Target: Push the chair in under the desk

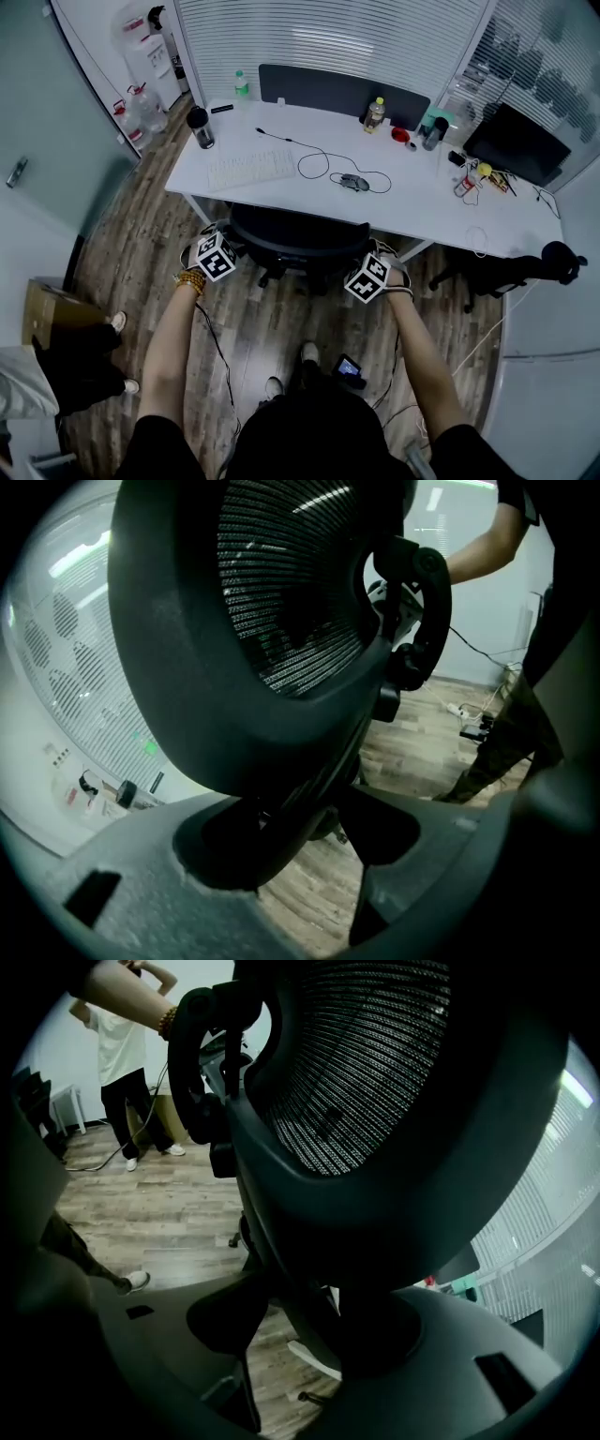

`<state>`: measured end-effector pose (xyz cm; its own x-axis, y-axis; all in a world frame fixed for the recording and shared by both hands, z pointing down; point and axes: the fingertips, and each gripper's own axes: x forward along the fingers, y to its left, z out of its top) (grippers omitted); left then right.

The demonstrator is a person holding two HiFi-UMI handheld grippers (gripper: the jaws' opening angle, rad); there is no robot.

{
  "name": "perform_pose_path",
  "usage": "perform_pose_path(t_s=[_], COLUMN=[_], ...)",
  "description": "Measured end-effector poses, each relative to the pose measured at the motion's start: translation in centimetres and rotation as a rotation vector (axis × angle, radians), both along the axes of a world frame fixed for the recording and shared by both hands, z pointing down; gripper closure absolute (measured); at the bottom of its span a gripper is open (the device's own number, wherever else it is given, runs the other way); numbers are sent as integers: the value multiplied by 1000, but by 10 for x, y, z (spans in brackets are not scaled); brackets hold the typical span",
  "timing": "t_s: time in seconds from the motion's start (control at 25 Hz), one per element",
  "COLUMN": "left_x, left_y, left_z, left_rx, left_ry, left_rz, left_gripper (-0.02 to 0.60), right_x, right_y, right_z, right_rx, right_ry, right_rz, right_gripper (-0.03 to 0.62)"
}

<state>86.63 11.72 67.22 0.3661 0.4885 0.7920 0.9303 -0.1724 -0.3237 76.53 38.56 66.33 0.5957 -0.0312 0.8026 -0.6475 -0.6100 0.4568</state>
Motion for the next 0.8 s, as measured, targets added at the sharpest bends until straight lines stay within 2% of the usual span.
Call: perform_pose_path(t_s=[0.08,0.16,0.24,0.32,0.44,0.64,0.8], left_x=[10,15,10,3,-17,-74,-116], left_y=[4,5,7,5,-3,6,24], left_z=[-1,-5,-18,-35,-57,-89,-112], left_rx=[-31,-88,-203,-337,-452,-629,-750], left_ry=[59,118,136,129,154,224,257], left_rz=[-46,-105,-173,-242,-290,-322,-327], left_gripper=[299,278,283,299,299,305,319], right_x=[10,14,8,-6,-30,-67,-92], right_y=[6,11,17,16,0,-36,-63], right_z=[-2,-5,-16,-32,-43,-69,-99], right_rx=[-26,-39,-11,64,175,367,463], right_ry=[84,214,339,420,456,522,617], right_rz=[5,26,97,175,234,306,321], right_gripper=[345,329,319,333,337,363,399])
